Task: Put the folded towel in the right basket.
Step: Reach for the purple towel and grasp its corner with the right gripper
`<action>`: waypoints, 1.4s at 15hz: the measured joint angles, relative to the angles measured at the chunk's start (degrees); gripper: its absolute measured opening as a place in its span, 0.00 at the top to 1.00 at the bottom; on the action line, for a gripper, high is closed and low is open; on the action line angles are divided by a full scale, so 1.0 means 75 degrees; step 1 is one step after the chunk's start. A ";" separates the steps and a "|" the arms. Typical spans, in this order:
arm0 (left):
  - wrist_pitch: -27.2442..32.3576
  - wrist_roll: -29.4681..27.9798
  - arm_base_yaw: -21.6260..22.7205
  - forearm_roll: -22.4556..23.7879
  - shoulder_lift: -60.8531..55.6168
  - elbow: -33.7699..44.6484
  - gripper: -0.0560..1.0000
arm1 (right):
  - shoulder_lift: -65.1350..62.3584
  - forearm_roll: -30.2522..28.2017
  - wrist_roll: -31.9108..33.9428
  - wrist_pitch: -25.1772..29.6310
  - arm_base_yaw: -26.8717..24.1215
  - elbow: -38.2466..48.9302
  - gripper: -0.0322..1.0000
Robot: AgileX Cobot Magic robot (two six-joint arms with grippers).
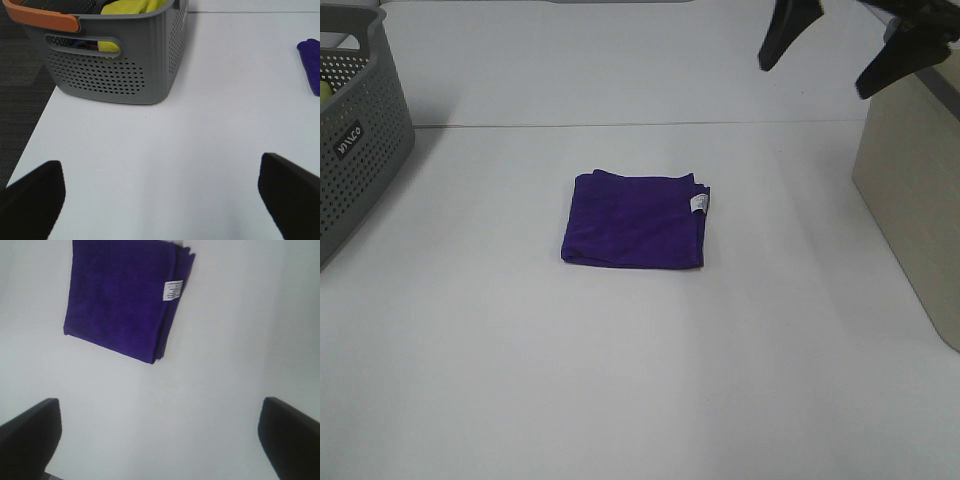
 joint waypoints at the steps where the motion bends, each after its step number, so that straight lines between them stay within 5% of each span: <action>1: 0.0000 0.0000 0.0000 0.0000 0.0000 0.0000 0.01 | 0.0275 0.0046 0.0000 -0.0145 0.0214 0.0000 0.03; 4: 0.0000 0.0000 0.0000 0.0000 0.0000 0.0000 0.01 | 0.1642 0.0848 -0.0466 -0.1062 0.0512 0.0000 0.04; 11: 0.0000 0.0000 0.0000 0.0000 0.0000 0.0000 0.01 | 0.3102 0.1161 -0.1383 -0.2223 0.0512 0.0000 0.04; 21: 0.0000 0.0000 0.0000 0.0000 0.0000 0.0000 0.01 | 0.3774 0.1558 -0.1444 -0.3048 0.0512 -0.0061 0.04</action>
